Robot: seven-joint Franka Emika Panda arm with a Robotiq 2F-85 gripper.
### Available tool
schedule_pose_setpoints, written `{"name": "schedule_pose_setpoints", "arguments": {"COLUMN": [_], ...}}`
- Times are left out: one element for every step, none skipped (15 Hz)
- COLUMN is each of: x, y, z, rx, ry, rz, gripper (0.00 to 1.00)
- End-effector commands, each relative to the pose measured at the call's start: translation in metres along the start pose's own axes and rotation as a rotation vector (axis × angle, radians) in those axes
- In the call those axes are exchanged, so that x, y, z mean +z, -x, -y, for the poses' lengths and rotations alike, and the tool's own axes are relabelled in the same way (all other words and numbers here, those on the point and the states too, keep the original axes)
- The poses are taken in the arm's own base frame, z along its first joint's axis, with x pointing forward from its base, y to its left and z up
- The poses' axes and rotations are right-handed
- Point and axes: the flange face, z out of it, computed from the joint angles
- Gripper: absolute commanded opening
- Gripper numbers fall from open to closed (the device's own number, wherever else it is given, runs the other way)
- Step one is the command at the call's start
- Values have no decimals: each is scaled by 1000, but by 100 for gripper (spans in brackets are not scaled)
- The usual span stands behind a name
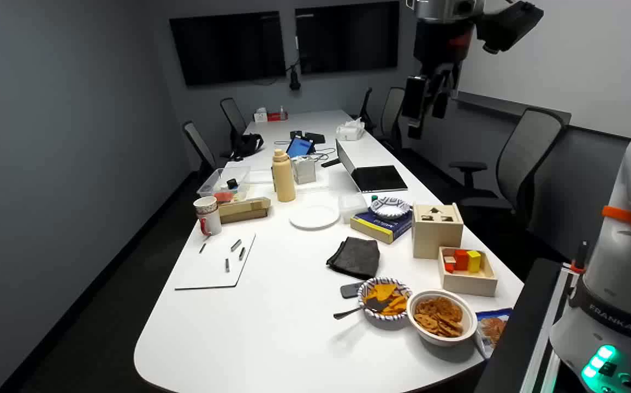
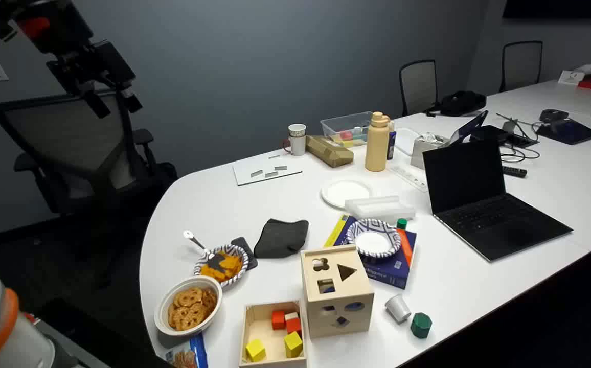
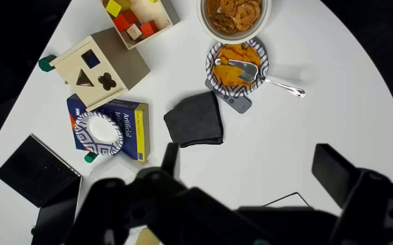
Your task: Slide the lid off of the shape sorting box
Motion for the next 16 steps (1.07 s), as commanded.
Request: {"name": "schedule_pose_setpoints", "arguments": {"x": [-1, -1, -1, -1, -1, -1, 0, 0, 1, 2, 4, 11, 18, 29, 40, 56], "y": [0, 0, 0, 0, 0, 0, -13, -21, -34, -45, -56, -66, -74, -81, -87, -92], "z": [0, 0, 0, 0, 0, 0, -11, -21, -37, -53, -67, -84, -99, -115, -128, -142], "rx": [0, 0, 0, 0, 0, 0, 12, 16, 58, 119, 151, 213, 259, 319, 368, 413], "ry": [0, 0, 0, 0, 0, 0, -12, -39, -64, -81, -107, -123, -140, -149, -162, -171], "rz": [1, 1, 1, 1, 1, 1, 5, -2, -13, -30, -30, -20, -9, 17, 47, 80], "gripper": [100, 100, 100, 100, 100, 100, 100, 100, 100, 100, 100, 100, 100, 100, 100, 100]}}
